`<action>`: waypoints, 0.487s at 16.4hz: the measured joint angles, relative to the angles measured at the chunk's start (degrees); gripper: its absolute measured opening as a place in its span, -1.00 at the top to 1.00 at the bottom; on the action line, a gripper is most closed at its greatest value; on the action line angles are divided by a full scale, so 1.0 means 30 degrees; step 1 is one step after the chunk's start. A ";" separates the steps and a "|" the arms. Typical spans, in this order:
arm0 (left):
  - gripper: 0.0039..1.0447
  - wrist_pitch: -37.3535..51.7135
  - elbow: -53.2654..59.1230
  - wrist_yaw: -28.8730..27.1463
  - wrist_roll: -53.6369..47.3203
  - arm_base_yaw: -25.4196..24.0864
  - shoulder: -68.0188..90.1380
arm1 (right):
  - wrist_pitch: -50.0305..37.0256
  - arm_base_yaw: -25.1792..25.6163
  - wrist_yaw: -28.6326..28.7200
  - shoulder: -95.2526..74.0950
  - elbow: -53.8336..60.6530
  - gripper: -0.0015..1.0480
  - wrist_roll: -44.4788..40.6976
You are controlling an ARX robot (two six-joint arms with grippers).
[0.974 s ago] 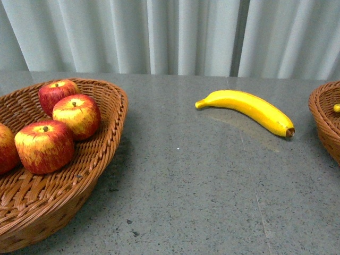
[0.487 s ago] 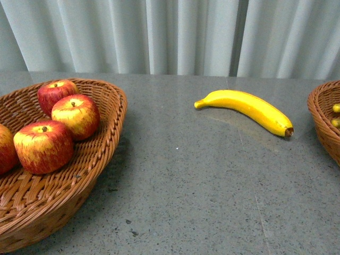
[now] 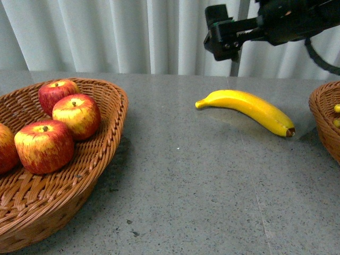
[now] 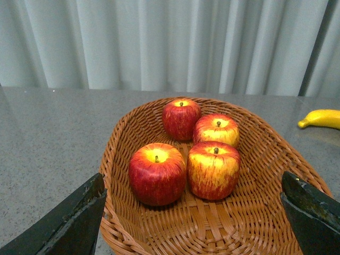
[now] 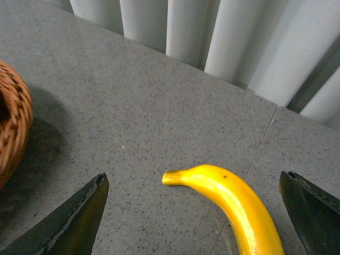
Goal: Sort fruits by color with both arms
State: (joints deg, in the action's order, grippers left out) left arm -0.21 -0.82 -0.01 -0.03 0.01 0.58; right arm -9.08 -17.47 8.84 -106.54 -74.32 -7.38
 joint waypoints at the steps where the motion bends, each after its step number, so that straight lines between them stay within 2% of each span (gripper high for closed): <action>1: -0.88 0.0000 0.0000 -0.0007 0.0007 0.0000 0.0000 | 0.0423 -0.0087 -0.0102 -0.1100 -0.0976 -0.87 -0.0153; 3: -0.88 -0.0007 0.0000 0.0000 0.0007 0.0000 0.0000 | 0.0947 -0.0029 -0.0393 -0.3191 -0.2841 -0.87 -0.0670; 8: -0.88 0.0000 0.0000 -0.0007 0.0007 0.0000 0.0000 | 0.3249 0.1282 0.0707 -0.5442 -0.5340 -0.87 -0.2113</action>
State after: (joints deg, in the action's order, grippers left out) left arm -0.21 -0.82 -0.03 -0.01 0.01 0.58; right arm 0.67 -13.63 10.96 -122.87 -90.35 -13.72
